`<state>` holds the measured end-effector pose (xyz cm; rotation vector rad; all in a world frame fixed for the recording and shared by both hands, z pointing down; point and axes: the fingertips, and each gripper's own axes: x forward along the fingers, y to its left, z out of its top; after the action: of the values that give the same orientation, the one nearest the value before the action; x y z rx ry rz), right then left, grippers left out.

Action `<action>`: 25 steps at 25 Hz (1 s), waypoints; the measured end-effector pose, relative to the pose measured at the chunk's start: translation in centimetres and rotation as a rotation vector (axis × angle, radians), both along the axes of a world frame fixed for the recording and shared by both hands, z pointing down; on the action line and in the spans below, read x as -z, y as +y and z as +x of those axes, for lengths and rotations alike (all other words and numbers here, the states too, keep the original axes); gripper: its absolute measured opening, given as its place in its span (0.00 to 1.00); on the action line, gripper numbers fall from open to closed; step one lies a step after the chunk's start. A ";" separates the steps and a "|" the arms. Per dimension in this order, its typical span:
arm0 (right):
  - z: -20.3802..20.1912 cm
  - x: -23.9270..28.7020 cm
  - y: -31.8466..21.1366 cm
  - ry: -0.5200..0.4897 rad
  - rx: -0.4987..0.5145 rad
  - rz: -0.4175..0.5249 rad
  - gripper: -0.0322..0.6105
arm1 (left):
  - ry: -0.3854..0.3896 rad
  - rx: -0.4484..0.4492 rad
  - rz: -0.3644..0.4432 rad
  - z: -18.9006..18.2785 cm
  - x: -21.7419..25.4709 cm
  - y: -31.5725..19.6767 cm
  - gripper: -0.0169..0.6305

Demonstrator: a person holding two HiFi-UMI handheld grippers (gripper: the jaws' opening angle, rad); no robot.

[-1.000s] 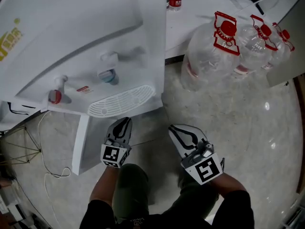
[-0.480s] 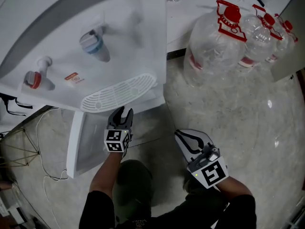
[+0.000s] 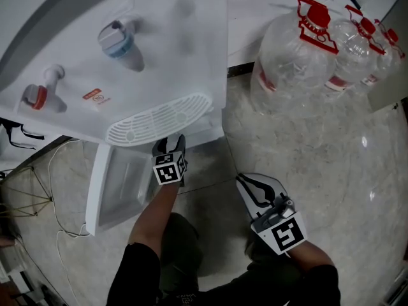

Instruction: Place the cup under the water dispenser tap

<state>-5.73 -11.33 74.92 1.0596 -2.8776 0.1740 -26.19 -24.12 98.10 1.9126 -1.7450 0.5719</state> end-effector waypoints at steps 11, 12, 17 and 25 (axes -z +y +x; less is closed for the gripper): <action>0.4 -0.6 -0.2 -0.026 -0.019 -0.023 0.12 | 0.000 0.199 -0.023 -0.7 -1.6 -3.2 0.43; 0.6 -0.6 -0.3 -0.026 -0.022 -0.024 0.12 | -0.011 0.215 -0.023 -0.9 -1.6 -3.2 0.43; 1.2 -0.9 -0.5 -0.031 -0.053 -0.039 0.12 | -0.081 0.293 -0.034 -2.2 -2.0 -3.3 0.38; 1.6 -1.0 -0.3 -0.030 -0.072 -0.046 0.12 | -0.122 0.284 -0.074 -2.9 -2.1 -3.2 0.15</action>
<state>-4.11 -11.66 75.94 1.1620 -2.8482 0.2614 -29.10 -27.34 100.21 1.5715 -1.9990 0.6472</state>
